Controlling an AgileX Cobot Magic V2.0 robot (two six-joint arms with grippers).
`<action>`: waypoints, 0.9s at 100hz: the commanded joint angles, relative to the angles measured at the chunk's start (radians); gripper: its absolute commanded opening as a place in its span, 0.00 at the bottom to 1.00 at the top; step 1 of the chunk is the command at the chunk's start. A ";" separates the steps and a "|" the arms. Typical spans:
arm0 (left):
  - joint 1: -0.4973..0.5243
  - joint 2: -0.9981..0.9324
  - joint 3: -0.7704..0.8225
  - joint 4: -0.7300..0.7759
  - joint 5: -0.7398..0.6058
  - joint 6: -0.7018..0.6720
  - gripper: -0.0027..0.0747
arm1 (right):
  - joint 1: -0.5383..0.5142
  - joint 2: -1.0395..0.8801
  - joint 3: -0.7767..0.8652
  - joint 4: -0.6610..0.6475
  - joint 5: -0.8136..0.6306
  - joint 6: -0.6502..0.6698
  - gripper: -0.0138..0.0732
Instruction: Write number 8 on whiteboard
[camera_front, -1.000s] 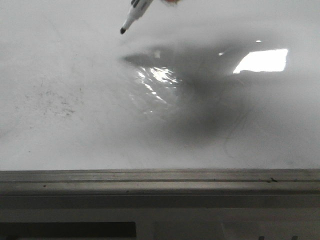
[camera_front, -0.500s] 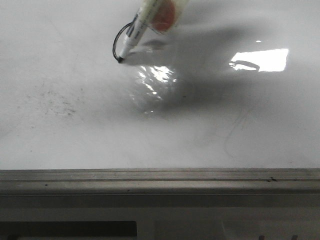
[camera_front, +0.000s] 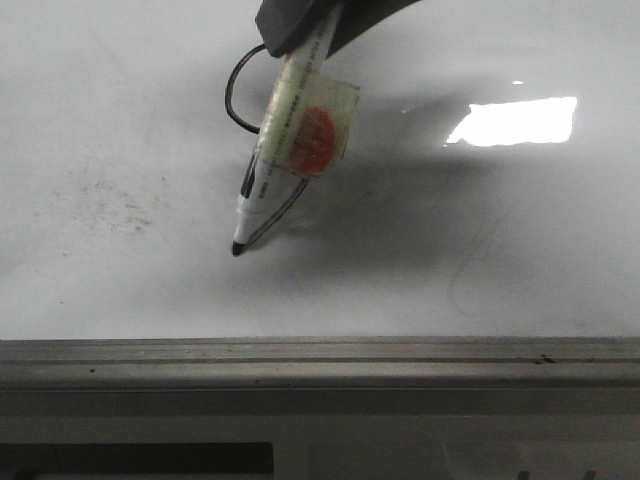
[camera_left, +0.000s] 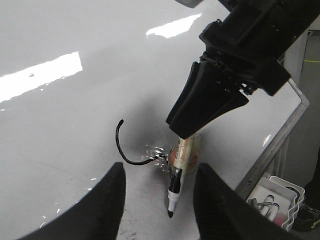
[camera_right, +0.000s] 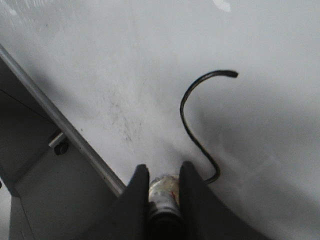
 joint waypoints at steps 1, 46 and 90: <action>0.002 0.006 -0.030 -0.011 -0.083 -0.010 0.41 | -0.048 -0.028 -0.062 -0.106 -0.098 -0.019 0.09; 0.002 0.006 -0.030 -0.011 -0.083 -0.010 0.41 | -0.063 -0.059 -0.095 -0.109 -0.254 -0.019 0.09; 0.002 0.008 -0.020 -0.011 -0.075 -0.010 0.41 | 0.045 -0.140 -0.095 -0.108 -0.238 -0.037 0.09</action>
